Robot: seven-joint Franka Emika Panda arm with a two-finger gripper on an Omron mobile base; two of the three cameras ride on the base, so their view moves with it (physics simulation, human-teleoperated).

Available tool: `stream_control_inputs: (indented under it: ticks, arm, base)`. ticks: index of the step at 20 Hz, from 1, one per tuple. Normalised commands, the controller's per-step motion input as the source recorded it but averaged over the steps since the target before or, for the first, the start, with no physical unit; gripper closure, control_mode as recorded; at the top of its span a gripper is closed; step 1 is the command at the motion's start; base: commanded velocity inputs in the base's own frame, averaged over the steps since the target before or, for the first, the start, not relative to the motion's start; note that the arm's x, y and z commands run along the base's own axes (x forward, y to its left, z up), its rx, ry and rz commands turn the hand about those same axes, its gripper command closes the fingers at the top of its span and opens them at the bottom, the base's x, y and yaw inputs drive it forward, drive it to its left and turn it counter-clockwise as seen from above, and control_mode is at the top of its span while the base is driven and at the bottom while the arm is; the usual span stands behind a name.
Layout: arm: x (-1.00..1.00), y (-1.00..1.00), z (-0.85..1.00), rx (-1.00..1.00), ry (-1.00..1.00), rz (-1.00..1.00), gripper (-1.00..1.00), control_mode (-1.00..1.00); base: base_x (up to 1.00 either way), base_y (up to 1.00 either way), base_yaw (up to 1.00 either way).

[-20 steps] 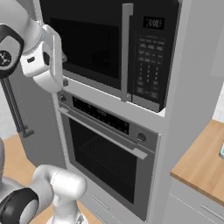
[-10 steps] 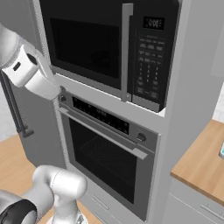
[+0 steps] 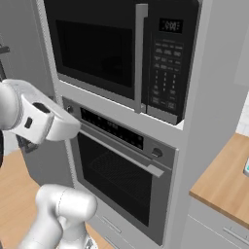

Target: Pick the mushroom from the sink and place it in the bowl. Then pick the bowl and place it in the microwave. Then close the microwave door and press the start button.

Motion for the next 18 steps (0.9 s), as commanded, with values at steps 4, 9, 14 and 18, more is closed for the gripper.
stream_control_inputs:
  ticks: [4, 9, 14, 18]
  arm:
    - [0.00, -0.14, -0.01, -0.01, -0.24, 0.06, -1.00, -1.00]
    - [0.04, -0.26, 0.00, 0.00, -0.16, 0.03, -1.00, -1.00]
    - [0.23, -0.56, 0.00, 0.02, -0.11, 0.04, -1.00, -1.00]
    - [0.14, -0.35, -0.06, 0.00, -0.10, 0.00, -1.00, -1.00]
  base:
    - [0.00, 0.00, 0.00]
    - [0.00, 0.00, 0.00]
    - [0.00, 0.00, 0.00]
    - [0.00, 0.00, 0.00]
